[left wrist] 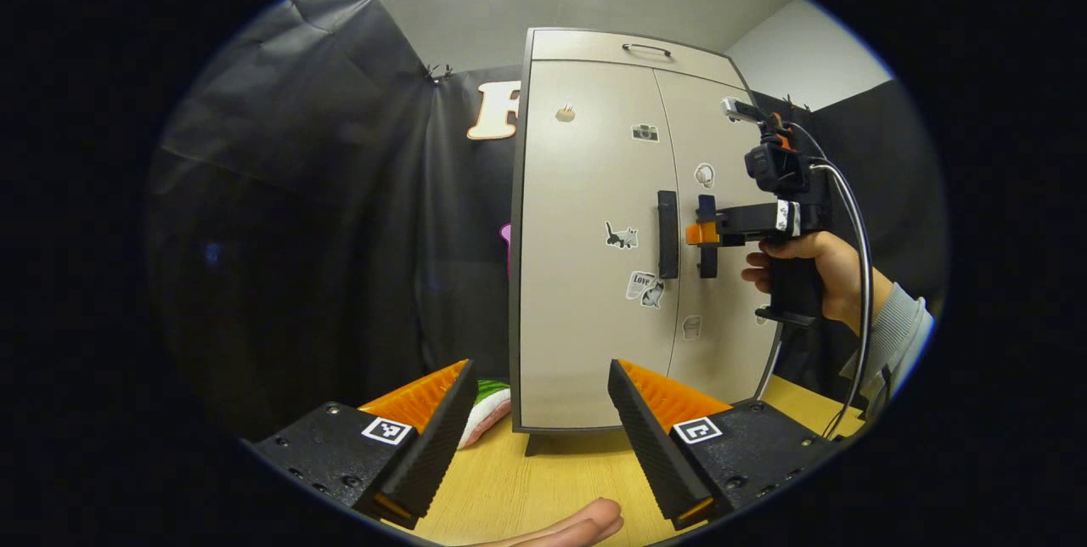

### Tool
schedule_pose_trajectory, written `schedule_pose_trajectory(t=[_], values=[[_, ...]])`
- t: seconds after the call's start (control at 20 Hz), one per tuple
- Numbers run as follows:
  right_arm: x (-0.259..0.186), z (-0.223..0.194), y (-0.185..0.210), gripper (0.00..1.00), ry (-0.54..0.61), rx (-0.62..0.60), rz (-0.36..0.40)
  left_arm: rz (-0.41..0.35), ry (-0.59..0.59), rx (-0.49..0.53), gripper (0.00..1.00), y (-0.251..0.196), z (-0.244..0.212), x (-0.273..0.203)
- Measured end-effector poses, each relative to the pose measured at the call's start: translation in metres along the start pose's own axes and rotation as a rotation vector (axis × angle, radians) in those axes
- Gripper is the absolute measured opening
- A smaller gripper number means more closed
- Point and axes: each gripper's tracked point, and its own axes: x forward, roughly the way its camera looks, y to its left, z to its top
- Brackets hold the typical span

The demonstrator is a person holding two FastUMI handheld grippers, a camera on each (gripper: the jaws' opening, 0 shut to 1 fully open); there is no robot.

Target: Open the right door of the double-door shoe cabinet with the right hand, and open the left door with the left hand.

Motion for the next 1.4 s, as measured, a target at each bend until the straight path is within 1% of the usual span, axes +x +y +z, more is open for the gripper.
schedule_pose_trajectory(t=[0.05,0.1,0.15,0.25,0.3,0.35,0.45,0.5,0.55,0.65,0.9,1.1,1.25,1.35,1.4], values=[[0.001,-0.007,-0.002,0.64,0.027,0.025,-0.023,-0.001,0.002,0.003,0.96,-0.001,-0.002,0.000],[0.007,-0.014,-0.005,0.43,0.054,0.063,-0.037,-0.001,0.006,0.007,0.96,0.000,-0.003,0.001],[0.007,-0.008,-0.005,0.31,0.038,0.102,-0.040,0.002,0.007,0.012,0.96,0.001,-0.005,0.001],[0.007,-0.009,-0.004,0.33,0.042,0.098,-0.033,0.008,0.011,0.016,0.96,0.005,-0.007,-0.001],[0.008,-0.010,-0.004,0.29,0.045,0.081,-0.031,0.011,0.013,0.015,0.96,0.005,-0.007,-0.001],[0.007,-0.009,-0.004,0.33,0.041,0.075,-0.031,0.014,0.013,0.010,0.96,0.004,-0.006,-0.002],[0.014,-0.012,-0.006,0.33,0.043,0.079,-0.039,0.025,0.015,0.008,0.96,0.002,-0.005,-0.002],[0.007,-0.011,-0.005,0.23,0.046,0.073,-0.038,0.030,0.017,0.010,0.96,0.001,-0.005,-0.002],[0.007,-0.012,-0.005,0.27,0.053,0.071,-0.034,0.032,0.020,0.013,0.96,-0.001,-0.006,-0.004],[0.004,-0.012,-0.004,0.27,0.050,0.083,-0.019,0.031,0.023,0.017,0.96,-0.004,-0.006,-0.009],[-0.011,-0.013,-0.005,0.27,0.052,0.095,0.046,0.029,-0.001,0.017,0.96,-0.010,0.002,-0.013],[-0.031,-0.018,-0.007,0.27,0.054,0.058,0.092,0.015,-0.007,0.005,0.96,-0.017,0.003,-0.016],[-0.027,-0.017,-0.006,0.27,0.047,0.094,0.122,0.001,-0.001,-0.006,0.96,-0.025,0.002,-0.014],[-0.026,-0.017,-0.006,0.26,0.043,0.083,0.119,-0.002,0.000,-0.008,0.96,-0.027,0.001,-0.014],[-0.016,-0.019,-0.006,0.27,0.044,0.074,0.115,-0.002,0.000,-0.009,0.96,-0.026,0.000,-0.015]])
